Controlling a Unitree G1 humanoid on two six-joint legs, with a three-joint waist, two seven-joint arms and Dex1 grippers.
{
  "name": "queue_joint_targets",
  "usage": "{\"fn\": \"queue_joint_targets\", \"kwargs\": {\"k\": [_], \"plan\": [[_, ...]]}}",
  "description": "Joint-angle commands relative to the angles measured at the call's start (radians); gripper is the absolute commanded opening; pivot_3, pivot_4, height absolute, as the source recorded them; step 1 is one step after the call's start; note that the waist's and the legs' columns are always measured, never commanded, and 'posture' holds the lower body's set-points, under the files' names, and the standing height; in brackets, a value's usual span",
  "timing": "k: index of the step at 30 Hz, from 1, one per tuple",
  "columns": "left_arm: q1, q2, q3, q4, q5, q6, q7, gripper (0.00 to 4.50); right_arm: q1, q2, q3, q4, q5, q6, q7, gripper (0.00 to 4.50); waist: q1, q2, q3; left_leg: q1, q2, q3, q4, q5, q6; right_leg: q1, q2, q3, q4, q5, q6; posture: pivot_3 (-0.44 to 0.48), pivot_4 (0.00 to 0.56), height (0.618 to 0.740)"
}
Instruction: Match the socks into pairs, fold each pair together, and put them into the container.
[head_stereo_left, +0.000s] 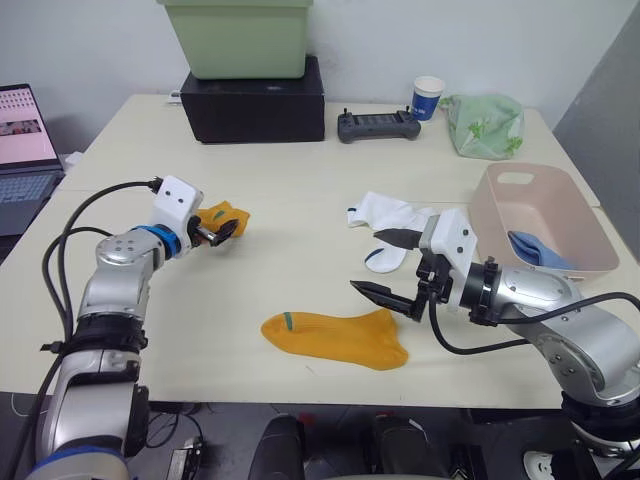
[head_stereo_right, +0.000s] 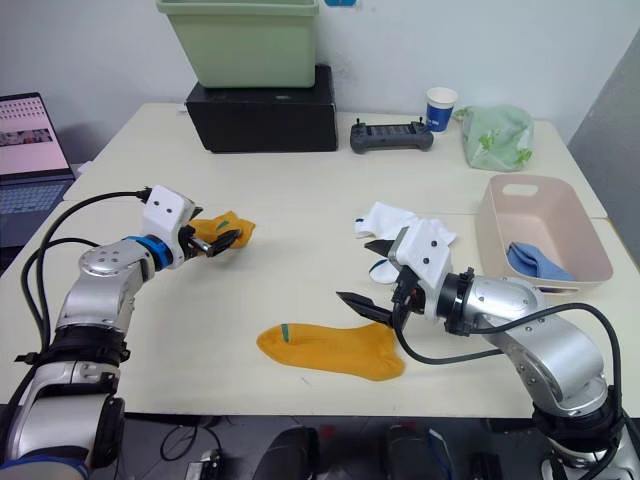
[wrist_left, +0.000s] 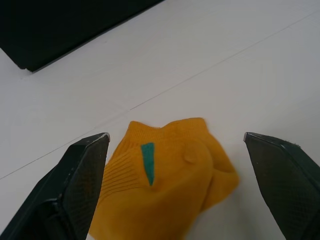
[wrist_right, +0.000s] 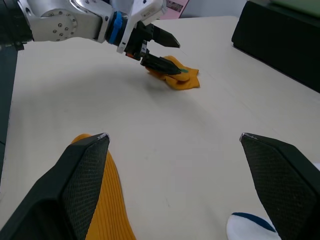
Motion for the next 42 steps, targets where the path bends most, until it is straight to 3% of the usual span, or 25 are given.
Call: {"fn": "queue_joint_targets", "kwargs": {"k": [1, 4, 15, 18, 22, 30, 34, 38, 42], "plan": [[-0.036, 0.008, -0.005, 0.055, 0.034, -0.028, 0.024, 4.31, 0.005, -0.002, -0.009, -0.041, 0.009, -0.006, -0.012, 4.5, 0.0, 0.0, 0.0, 0.0, 0.0, 0.0, 0.0, 0.0, 0.0, 0.0, 0.0, 0.0, 0.0, 0.0, 0.0, 0.0, 0.15, 0.735], [-0.046, 0.007, -0.003, 0.078, 0.04, -0.017, 0.036, 3.61, 0.015, -0.004, -0.011, -0.045, 0.006, -0.01, -0.014, 4.5, 0.0, 0.0, 0.0, 0.0, 0.0, 0.0, 0.0, 0.0, 0.0, 0.0, 0.0, 0.0, 0.0, 0.0, 0.0, 0.0, 0.15, 0.735], [-0.064, 0.023, 0.053, 0.11, 0.029, -0.035, 0.096, 0.1, 0.049, 0.001, 0.002, -0.056, -0.01, -0.031, -0.027, 4.5, 0.0, 0.0, 0.0, 0.0, 0.001, -0.001, 0.0, 0.0, 0.0, 0.0, 0.0, 0.0, 0.0, 0.0, 0.0, 0.0, 0.15, 0.735], [-0.058, 0.026, 0.096, 0.064, 0.001, -0.04, 0.115, 0.05, 0.055, -0.001, 0.003, -0.061, -0.012, -0.032, -0.028, 4.5, 0.0, 0.0, 0.0, 0.0, 0.001, -0.001, 0.0, 0.0, 0.0, 0.0, 0.0, 0.0, 0.0, 0.0, 0.0, 0.0, 0.15, 0.735], [-0.015, 0.026, 0.145, -0.151, -0.091, 0.038, 0.049, 0.05, 0.067, -0.009, -0.005, -0.071, -0.007, -0.029, -0.027, 4.5, 0.001, 0.0, 0.0, -0.001, 0.002, -0.001, 0.0, 0.0, 0.0, 0.0, -0.001, 0.0, 0.0, 0.0, 0.0, 0.0, 0.15, 0.735], [0.028, -0.086, 0.126, -0.7, -0.505, 0.589, -0.059, 0.05, 0.116, -0.069, -0.087, -0.081, 0.028, 0.001, -0.008, 4.5, 0.004, 0.0, 0.0, 0.0, 0.001, -0.001, 0.001, 0.001, -0.001, 0.002, -0.003, 0.0, -0.001, 0.0, 0.0, 0.0, 0.15, 0.735], [0.004, -0.162, 0.094, -0.805, -0.654, 0.765, -0.058, 0.05, 0.166, -0.133, -0.153, -0.096, 0.055, 0.021, 0.016, 4.5, 0.003, 0.0, 0.0, 0.0, 0.001, -0.001, 0.001, 0.001, -0.001, 0.003, -0.003, 0.0, -0.001, 0.0, 0.0, 0.0, 0.15, 0.735], [-0.039, -0.259, 0.079, -0.828, -0.744, 0.839, -0.026, 0.05, 0.215, -0.186, -0.221, -0.113, 0.081, 0.04, 0.016, 4.5, 0.001, 0.0, 0.0, 0.0, 0.0, -0.001, 0.001, 0.0, -0.001, 0.003, 0.0, 0.0, -0.001, 0.0, 0.0, 0.0, 0.15, 0.735], [-0.045, -0.361, 0.165, -0.78, -0.81, 0.853, 0.093, 0.05, 0.253, -0.217, -0.28, -0.126, 0.094, 0.053, -0.002, 4.5, -0.001, 0.0, 0.0, 0.001, -0.001, 0.0, 0.001, 0.0, -0.001, 0.003, 0.001, 0.001, -0.001, 0.0, 0.0, 0.0, 0.15, 0.735]]}}
